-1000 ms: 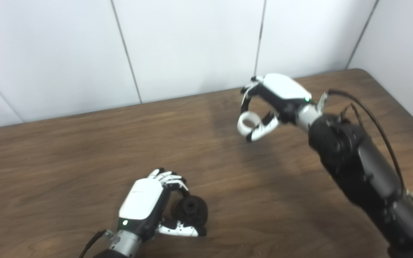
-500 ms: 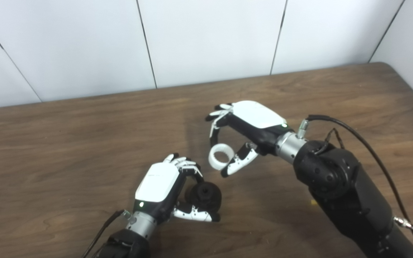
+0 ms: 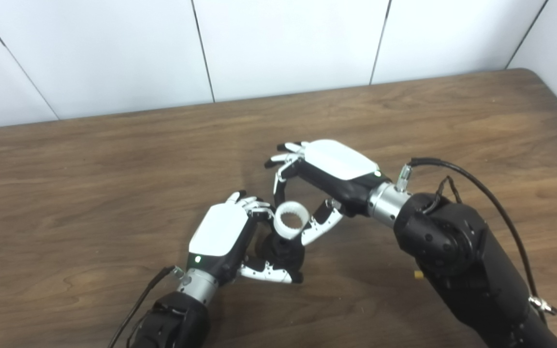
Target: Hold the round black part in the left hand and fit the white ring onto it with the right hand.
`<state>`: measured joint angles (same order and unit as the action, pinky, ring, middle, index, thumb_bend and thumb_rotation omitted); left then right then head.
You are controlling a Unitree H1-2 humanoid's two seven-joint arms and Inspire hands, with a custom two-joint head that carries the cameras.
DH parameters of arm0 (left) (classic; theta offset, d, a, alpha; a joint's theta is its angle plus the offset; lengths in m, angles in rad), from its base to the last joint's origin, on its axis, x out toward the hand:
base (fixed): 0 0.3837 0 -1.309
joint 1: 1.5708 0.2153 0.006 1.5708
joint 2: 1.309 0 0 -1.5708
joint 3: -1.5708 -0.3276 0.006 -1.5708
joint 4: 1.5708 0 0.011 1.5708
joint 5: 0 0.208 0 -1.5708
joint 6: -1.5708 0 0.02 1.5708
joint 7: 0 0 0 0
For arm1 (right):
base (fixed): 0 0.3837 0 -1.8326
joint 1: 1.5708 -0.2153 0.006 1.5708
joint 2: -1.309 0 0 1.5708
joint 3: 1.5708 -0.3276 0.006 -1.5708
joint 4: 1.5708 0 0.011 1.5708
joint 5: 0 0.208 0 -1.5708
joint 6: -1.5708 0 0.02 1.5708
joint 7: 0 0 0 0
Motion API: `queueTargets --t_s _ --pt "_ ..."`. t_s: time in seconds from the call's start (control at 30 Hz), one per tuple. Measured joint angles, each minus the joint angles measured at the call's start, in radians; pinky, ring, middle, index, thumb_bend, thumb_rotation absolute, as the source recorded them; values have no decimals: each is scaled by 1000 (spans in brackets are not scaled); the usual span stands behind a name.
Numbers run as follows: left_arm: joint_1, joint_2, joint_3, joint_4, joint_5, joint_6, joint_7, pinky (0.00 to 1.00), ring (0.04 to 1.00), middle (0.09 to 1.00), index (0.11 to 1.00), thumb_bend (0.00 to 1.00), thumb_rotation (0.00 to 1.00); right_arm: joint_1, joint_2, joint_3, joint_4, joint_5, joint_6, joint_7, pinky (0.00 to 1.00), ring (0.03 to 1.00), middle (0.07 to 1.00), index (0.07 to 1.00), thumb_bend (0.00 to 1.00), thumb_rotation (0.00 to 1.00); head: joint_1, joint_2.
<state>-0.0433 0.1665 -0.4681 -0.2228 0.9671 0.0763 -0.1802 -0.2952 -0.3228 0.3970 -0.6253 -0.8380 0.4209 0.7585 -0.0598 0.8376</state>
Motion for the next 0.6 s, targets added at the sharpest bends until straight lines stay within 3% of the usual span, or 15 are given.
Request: queueTargets --t_s 0.6 --pt "0 -5 0 0 6 1 -3 951 855 765 484 522 54 30 9 0 10 3 -37 0 1000 971 866 483 524 132 0 5"
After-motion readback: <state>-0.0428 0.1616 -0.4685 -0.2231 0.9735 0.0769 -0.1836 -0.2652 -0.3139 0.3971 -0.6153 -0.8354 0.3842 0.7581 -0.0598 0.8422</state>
